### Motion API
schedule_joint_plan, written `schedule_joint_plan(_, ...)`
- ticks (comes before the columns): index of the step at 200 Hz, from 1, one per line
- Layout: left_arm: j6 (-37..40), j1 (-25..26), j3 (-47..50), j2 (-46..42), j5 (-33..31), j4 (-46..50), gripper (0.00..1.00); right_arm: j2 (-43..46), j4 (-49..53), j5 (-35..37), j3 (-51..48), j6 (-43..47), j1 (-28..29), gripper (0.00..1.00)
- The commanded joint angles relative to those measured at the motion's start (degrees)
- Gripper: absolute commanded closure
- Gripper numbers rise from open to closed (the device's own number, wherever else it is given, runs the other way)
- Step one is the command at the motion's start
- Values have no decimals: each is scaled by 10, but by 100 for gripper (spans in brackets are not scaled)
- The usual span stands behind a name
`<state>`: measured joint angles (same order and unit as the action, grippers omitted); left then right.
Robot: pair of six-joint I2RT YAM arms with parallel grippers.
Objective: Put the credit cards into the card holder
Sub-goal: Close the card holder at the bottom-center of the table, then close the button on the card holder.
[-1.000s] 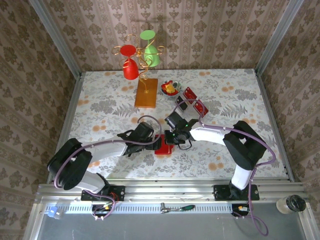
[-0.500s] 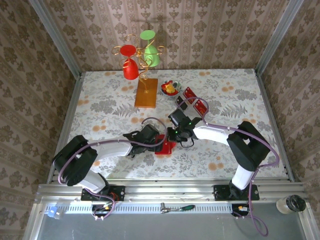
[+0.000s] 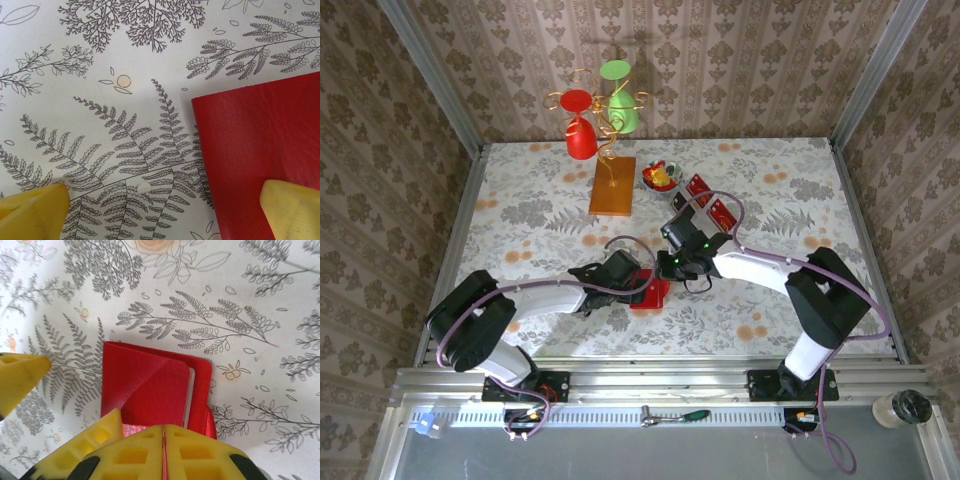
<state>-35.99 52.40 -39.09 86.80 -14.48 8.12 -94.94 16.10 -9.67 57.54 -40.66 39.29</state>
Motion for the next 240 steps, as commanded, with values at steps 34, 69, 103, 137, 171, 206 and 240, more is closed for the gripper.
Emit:
schedule_joint_plan(34, -2, 5, 17, 4, 3, 21, 0, 84, 95, 54, -6, 24, -18, 68)
schedule_joint_plan(69, -3, 5, 23, -3, 3, 15, 0, 76, 137, 43, -4, 51, -18, 54)
schedule_joint_plan(103, -5, 5, 28, -3, 5, 7, 0, 47, 134, 24, -2, 57, -9, 55)
schedule_joint_plan(137, -8, 5, 33, -3, 7, 0, 0, 22, 124, 17, 4, 55, 0, 59)
schedule_joint_plan(171, -8, 6, 36, 0, 8, -6, 0, 3, 125, 18, 15, 59, 1, 66)
schedule_joint_plan(206, -8, 5, 37, 1, 9, -9, 0, -6, 125, 20, 21, 59, 1, 72)
schedule_joint_plan(240, -9, 5, 38, 1, 9, -11, 0, -7, 126, 21, 23, 58, 1, 77)
